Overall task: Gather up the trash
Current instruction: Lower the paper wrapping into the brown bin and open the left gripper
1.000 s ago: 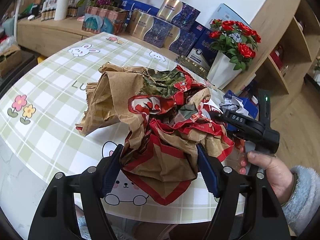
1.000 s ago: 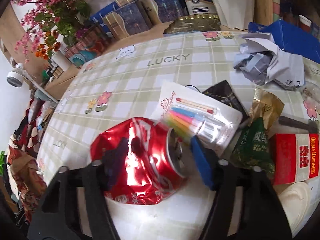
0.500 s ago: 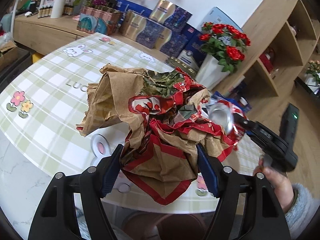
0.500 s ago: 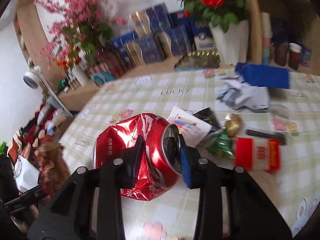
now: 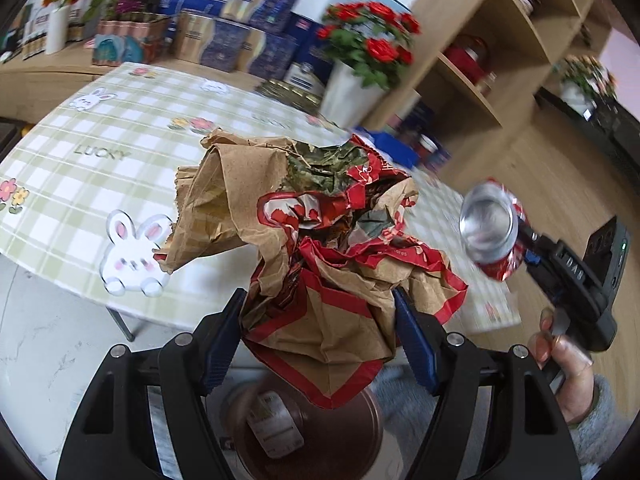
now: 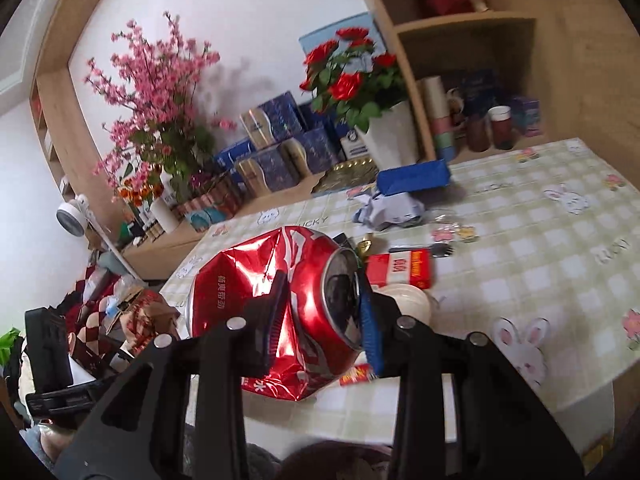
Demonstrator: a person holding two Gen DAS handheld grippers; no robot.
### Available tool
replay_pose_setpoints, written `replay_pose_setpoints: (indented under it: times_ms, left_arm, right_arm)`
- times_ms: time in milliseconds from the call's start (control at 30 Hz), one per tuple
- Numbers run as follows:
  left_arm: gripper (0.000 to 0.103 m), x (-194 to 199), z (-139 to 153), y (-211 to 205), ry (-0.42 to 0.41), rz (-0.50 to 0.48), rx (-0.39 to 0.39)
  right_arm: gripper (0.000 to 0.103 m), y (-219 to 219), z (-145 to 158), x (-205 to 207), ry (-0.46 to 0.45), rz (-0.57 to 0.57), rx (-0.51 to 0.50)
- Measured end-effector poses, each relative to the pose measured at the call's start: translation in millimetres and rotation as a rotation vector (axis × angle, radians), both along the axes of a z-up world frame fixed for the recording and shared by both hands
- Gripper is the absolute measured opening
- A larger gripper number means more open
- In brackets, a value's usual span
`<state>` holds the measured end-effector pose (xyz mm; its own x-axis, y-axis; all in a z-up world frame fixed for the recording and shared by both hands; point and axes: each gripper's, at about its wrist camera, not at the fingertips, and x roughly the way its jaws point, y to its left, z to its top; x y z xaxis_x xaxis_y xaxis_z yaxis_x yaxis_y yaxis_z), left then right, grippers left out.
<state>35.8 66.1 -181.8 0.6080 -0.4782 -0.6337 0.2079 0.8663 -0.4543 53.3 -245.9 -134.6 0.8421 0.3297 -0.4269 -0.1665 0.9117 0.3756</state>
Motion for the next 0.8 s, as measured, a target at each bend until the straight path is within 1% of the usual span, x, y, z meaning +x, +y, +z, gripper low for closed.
replay_pose_setpoints:
  times_ms: [100,133,233,300,433,500,600,700,800]
  left_arm:
    - [0.07,-13.7,-10.1,-20.2,0.023,-0.095,0.027]
    - [0.07,-18.3,-17.4,-28.8,0.047,-0.131,0.027]
    - [0.07,-28.1,-36.1,-46.8,0.103,-0.186,0.033]
    - [0.071,-35.7,-45.7,-57.1,0.138,-0.201,0.059]
    - [0.071,-47.1,-59.1,-71.7,0.186,-0.244,0.074]
    - [0.071,-49.8,-65.7,-83.9,0.2,-0.273,0.117]
    - [0.071,-47.1,-74.4,-94.1,0.21,-0.301,0.16]
    - [0.072,-42.0,-85.1,-97.4,0.24,-0.312,0.174]
    - [0.073,-37.1,-95.1,-98.2,0.27,-0.315,0.169]
  right_arm:
    - [0.036,-5.9,2.3,-24.4,-0.027,-0.002,-0.02]
    - [0.036,-8.5,2.8,-31.5,-0.031,0.0,-0.021]
    - [0.036,-14.5,3.8,-44.9,-0.038,0.003,-0.016]
    - [0.036,-18.6,4.0,-52.8,-0.045,0.002,-0.007]
    - [0.036,-20.6,2.3,-60.7,-0.052,0.004,-0.004]
    - [0.036,-21.5,1.2,-62.3,-0.053,0.001,0.0]
    - [0.036,-24.2,-1.2,-65.0,-0.05,-0.004,0.008]
    - [0.036,-27.6,-5.1,-65.3,-0.047,-0.011,0.006]
    - [0.036,-30.3,-8.7,-60.7,-0.038,-0.013,0.011]
